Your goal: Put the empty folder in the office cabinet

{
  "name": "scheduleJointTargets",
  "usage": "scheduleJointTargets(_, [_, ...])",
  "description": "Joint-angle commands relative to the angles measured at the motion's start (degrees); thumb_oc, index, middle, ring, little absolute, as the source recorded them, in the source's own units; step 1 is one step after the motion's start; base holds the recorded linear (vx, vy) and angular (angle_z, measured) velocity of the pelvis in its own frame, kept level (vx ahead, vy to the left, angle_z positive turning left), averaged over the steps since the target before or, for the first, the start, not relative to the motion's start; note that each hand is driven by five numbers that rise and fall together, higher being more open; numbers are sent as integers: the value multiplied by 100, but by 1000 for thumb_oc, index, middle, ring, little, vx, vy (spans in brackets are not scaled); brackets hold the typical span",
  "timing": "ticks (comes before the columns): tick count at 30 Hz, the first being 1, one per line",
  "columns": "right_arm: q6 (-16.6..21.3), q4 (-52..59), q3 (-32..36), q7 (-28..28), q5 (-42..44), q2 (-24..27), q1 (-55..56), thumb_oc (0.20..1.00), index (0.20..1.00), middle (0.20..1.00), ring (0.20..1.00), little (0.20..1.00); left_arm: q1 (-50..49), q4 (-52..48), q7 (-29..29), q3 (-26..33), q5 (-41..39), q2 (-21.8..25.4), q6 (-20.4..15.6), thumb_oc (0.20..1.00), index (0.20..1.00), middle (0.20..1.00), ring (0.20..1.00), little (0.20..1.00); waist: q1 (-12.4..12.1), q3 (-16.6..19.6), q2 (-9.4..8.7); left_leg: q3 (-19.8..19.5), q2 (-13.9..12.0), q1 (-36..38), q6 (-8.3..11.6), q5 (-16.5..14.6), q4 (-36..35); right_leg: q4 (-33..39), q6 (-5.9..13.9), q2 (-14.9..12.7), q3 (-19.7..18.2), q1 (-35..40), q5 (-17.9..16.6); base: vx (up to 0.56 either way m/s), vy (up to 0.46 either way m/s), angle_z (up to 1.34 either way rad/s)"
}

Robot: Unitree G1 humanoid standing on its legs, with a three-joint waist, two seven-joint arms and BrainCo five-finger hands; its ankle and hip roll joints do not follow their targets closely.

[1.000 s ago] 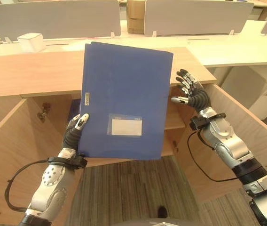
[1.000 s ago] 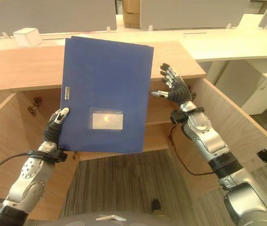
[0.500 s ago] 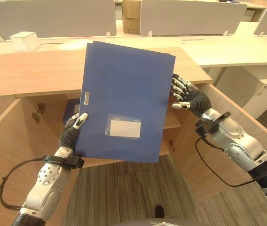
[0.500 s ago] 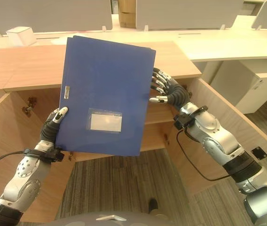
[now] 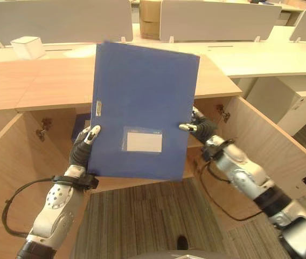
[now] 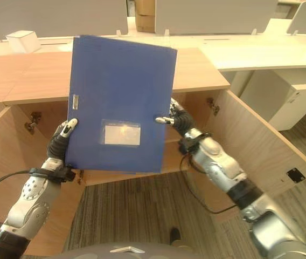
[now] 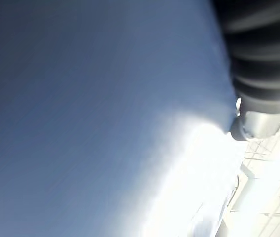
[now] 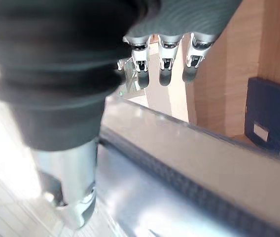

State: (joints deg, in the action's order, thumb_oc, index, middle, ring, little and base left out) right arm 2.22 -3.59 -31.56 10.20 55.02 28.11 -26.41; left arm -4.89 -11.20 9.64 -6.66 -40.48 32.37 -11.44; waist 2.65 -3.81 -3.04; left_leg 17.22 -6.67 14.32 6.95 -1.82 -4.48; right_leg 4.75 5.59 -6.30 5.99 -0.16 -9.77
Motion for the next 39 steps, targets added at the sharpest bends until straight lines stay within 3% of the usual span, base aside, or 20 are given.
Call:
scheduleJointTargets(1, [177,-111,-137,-163,-195,-279,-595,1000,1000,1000,1000,1000,591,-482,-10,-94,78,105,-477,200,200,200,200,200,-89,212,-129,-361,-101,69,-56,-353,-52,-193,579,-693,-70,-371,-329,0,0,0])
scheduleJointTargets(10, [149,-137,-220,-116,-528,-512,-580,1000,1000,1000,1000,1000,612,-372,4,-183,113,37,-431,200,200,200,200,200,-107,194,-116,-391,-88,51,-73,-352,-52,-188,570,-699,-74,-357,-322,0,0,0])
scheduleJointTargets(11, [231,-157,-160,-140,-592,-496,-624,376,376,376,376,376,523,-337,61,-237,68,25,-389,200,200,200,200,200,-119,187,-112,-388,-85,53,-78,-352,-52,-186,573,-701,-75,-355,-328,0,0,0])
scheduleJointTargets(12, [268,-169,-117,-155,-653,-497,-623,200,200,200,200,200,474,-317,82,-244,53,16,-374,200,200,200,200,200,-124,184,-109,-384,-82,56,-81,-355,-52,-184,575,-701,-74,-354,-333,0,0,0])
scheduleJointTargets(16, [413,-120,75,-228,-942,-477,-585,200,200,200,200,200,323,-270,118,-249,63,4,-329,200,200,200,200,200,-126,173,-97,-385,-78,60,-93,-363,-52,-178,580,-706,-61,-348,-338,0,0,0])
scheduleJointTargets(17, [525,-88,241,-290,-1358,-469,-462,200,200,200,200,200,220,-187,86,-203,95,-95,-329,288,288,288,288,288,-134,164,-88,-403,-67,59,-103,-368,-52,-177,584,-715,-51,-331,-331,0,0,0])
scheduleJointTargets(18, [525,-88,241,-290,-1358,-469,-462,200,200,200,200,200,220,-187,86,-203,95,-95,-329,288,288,288,288,288,-134,164,-88,-403,-67,59,-103,-368,-52,-177,584,-715,-51,-331,-331,0,0,0])
scheduleJointTargets(19, [572,-67,279,-338,-1599,-439,-443,200,200,200,200,200,204,-144,59,-181,121,-130,-336,570,570,570,570,570,-136,159,-82,-409,-68,55,-107,-368,-52,-180,587,-721,-48,-329,-329,0,0,0])
scheduleJointTargets(20, [572,-63,279,-343,-1607,-439,-439,200,200,200,200,200,204,-143,58,-183,123,-132,-336,1000,1000,1000,1000,1000,-136,159,-81,-410,-69,56,-107,-368,-52,-180,587,-721,-47,-328,-328,0,0,0])
scheduleJointTargets(23, [793,163,616,-479,-2603,-269,-128,200,200,200,200,200,34,45,-8,-14,235,-323,-344,1000,1000,1000,1000,1000,-141,138,-58,-443,-69,48,-126,-381,-52,-188,591,-731,-33,-319,-299,0,0,0])
scheduleJointTargets(30, [1005,687,986,-318,-3663,-33,1076,200,200,200,200,200,-428,941,-163,358,535,-840,-471,1000,1000,1000,1000,1000,-225,-17,-81,-580,-17,-33,-170,-375,-52,-202,625,-795,60,-329,-270,-1,14,6])
scheduleJointTargets(33, [1003,695,988,-318,-3667,-30,1089,200,200,200,200,200,-432,943,-161,353,534,-842,-474,1000,1000,1000,1000,1000,-224,-11,-79,-583,-16,-35,-171,-376,-52,-201,626,-797,63,-327,-270,-26,16,7])
scheduleJointTargets(39, [1323,1165,873,-173,-4425,232,1460,200,200,200,200,200,-556,1494,77,496,400,-934,-551,1000,1000,1000,1000,1000,-420,-723,-26,-826,189,-664,-244,-152,-49,-261,694,-993,120,-794,-379,-156,32,13])
